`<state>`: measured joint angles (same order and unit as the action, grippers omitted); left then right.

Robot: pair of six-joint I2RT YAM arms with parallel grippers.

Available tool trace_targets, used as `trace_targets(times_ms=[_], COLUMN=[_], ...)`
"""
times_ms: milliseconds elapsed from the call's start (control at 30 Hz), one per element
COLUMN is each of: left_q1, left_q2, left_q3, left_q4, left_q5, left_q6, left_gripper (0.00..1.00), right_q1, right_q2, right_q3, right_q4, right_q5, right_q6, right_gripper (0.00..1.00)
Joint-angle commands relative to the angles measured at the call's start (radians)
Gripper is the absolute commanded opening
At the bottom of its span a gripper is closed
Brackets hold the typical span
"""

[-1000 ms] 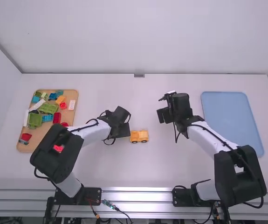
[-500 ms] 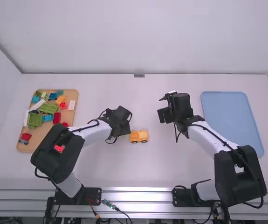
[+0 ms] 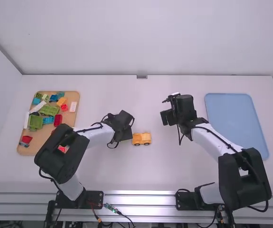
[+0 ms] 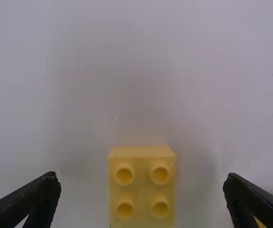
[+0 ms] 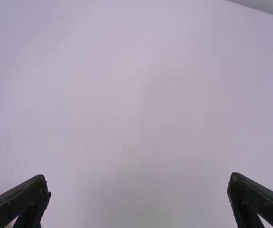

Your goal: Assemble lego blocks to make yellow taxi

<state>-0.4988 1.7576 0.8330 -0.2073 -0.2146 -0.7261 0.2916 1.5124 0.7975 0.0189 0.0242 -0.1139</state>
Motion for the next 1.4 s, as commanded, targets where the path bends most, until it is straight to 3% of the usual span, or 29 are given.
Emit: trace_targets(times_ms=[0,333,633,1100,1367], left_q1=[0.010,0.005,0.003,0.009,0.010], left_q2=[0.029,0.036,0.036,0.037,0.037], left_q3=[-0.006,0.006,0.065,0.036,0.036], left_q4=[-0.004,-0.042,-0.144,-0.099,-0.094], left_q5=[-0.012,-0.034,-0.019,-0.003,0.024], left_q6=[0.001,0.001,0.001,0.043,0.164], left_gripper=[0.90,0.67,0.65,0.40,0.38], right_q1=[0.002,0.002,0.006,0.002,0.002], right_q2=[-0.018,-0.018,-0.018,-0.018,-0.018], right_q3=[0.015,0.015,0.015,0.015,0.015], right_q4=[-0.002,-0.002,-0.002,-0.002,-0.003], right_q5=[-0.001,-0.001,-0.001,-0.001,0.002], right_q6=[0.001,0.000,0.001,0.000,0.001], right_gripper=[0.99,0.99,0.99,0.99,0.99])
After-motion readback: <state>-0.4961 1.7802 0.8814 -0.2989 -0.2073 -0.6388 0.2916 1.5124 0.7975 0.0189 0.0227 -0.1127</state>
